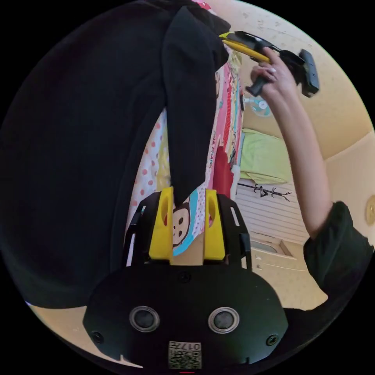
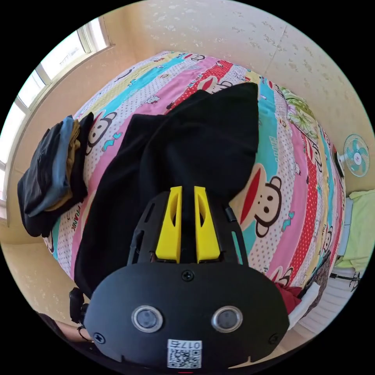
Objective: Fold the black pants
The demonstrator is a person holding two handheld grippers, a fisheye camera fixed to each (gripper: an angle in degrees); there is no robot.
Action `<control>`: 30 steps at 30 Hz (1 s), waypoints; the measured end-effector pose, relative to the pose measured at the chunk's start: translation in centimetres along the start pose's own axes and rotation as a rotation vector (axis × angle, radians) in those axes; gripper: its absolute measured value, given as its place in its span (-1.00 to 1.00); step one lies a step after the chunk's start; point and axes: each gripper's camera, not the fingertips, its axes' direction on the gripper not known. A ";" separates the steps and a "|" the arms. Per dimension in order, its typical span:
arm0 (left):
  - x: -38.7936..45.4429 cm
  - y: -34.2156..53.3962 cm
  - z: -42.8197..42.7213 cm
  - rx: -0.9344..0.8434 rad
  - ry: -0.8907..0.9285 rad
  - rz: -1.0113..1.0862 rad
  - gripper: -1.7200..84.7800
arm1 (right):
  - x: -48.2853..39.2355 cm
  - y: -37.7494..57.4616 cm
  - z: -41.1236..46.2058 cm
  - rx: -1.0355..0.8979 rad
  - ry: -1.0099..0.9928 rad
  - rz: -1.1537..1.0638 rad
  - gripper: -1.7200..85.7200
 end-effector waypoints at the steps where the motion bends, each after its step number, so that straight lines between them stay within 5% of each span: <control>1: 0.5 -1.2 1.8 -0.034 -0.073 -0.025 -0.67 | 1.3 1.4 -0.3 0.002 0.016 0.017 -0.80; 4: 1.6 -1.7 2.6 0.015 -0.250 -0.119 -0.71 | 7.8 8.2 -1.0 -0.018 0.139 0.040 -0.71; 7: 3.1 -1.1 1.7 0.033 -0.208 -0.107 -0.67 | 15.2 15.0 1.5 -0.211 0.103 0.113 -0.60; 11: 3.8 -1.1 0.3 0.008 -0.220 -0.097 -0.82 | 23.0 26.1 5.7 -0.365 -0.393 0.439 -0.64; 13: 3.5 -1.5 0.0 -0.045 -0.108 -0.066 -0.92 | 23.6 29.8 5.9 -0.299 -0.461 0.532 -0.78; 19: 5.9 -0.6 -9.1 -0.093 0.275 0.102 -0.95 | 21.3 31.6 -1.2 -0.109 -0.757 0.527 -0.92; 24: 10.0 5.0 -25.7 -0.017 0.221 0.310 -0.95 | 13.5 30.3 -11.1 0.053 -1.105 0.386 -0.92; 30: 7.3 10.7 -34.1 -0.043 -0.113 0.236 -0.94 | -0.3 31.2 -6.3 -0.219 -1.000 0.192 -0.91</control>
